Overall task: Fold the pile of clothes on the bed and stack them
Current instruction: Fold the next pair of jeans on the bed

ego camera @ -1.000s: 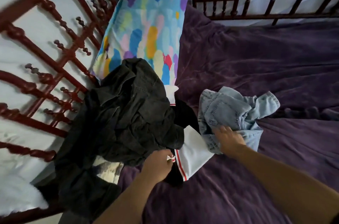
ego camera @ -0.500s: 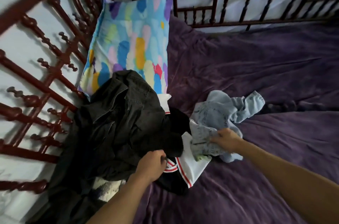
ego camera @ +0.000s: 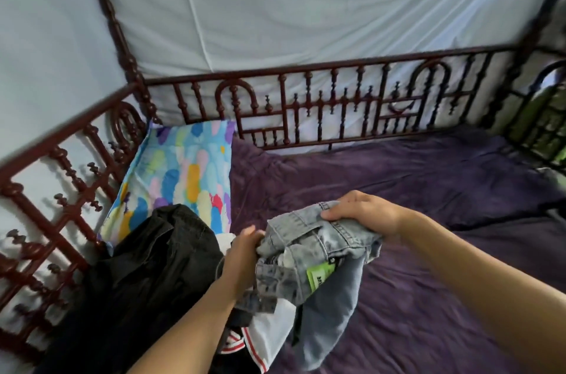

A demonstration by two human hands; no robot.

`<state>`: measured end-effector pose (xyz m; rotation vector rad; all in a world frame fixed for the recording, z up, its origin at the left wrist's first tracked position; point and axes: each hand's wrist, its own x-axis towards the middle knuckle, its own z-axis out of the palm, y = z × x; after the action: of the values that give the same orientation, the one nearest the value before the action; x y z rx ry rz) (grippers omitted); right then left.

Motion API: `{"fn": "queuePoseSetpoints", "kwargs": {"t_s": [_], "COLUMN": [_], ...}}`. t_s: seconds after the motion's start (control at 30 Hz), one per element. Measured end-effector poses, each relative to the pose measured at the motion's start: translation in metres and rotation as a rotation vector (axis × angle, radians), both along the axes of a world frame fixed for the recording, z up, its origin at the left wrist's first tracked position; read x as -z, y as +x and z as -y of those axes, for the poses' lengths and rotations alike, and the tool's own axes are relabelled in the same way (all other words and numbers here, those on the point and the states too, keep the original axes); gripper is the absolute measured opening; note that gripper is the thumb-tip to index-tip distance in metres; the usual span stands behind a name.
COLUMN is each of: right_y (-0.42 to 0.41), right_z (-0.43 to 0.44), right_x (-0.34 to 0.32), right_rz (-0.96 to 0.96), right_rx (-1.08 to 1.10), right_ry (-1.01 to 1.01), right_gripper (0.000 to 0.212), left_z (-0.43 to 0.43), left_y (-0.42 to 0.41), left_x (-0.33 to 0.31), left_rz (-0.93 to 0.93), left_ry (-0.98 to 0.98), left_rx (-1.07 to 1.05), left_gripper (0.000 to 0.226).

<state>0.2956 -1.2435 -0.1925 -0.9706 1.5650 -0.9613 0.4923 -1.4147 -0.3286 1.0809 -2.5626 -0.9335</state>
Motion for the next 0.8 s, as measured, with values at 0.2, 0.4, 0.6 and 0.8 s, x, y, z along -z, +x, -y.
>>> {"fn": "queuePoseSetpoints", "kwargs": {"t_s": [0.2,0.4,0.6,0.8], "right_y": [-0.04,-0.052,0.008,0.075], "right_z": [-0.078,-0.111,-0.093,-0.021], "right_x": [-0.016,-0.005,-0.021,-0.018], "right_rz": [-0.223,-0.526,-0.604,-1.162], "right_rx": [0.414,0.622,0.525,0.404], "right_ry": [-0.017,-0.112,-0.33,-0.142], "right_gripper": [0.02,0.027,0.045,0.07], "left_z": [-0.025,-0.051,-0.043,-0.018], "left_y": [-0.027,-0.056,-0.05,-0.012], "left_x": [-0.074,-0.172,-0.247,-0.286], "left_rz": [-0.111,-0.179,-0.342,-0.344], "left_ry": [-0.112,-0.384,-0.456,-0.499], "left_rx": [0.048,0.185,0.142,0.056], "left_gripper": [0.019,0.019,0.017,0.023]}}
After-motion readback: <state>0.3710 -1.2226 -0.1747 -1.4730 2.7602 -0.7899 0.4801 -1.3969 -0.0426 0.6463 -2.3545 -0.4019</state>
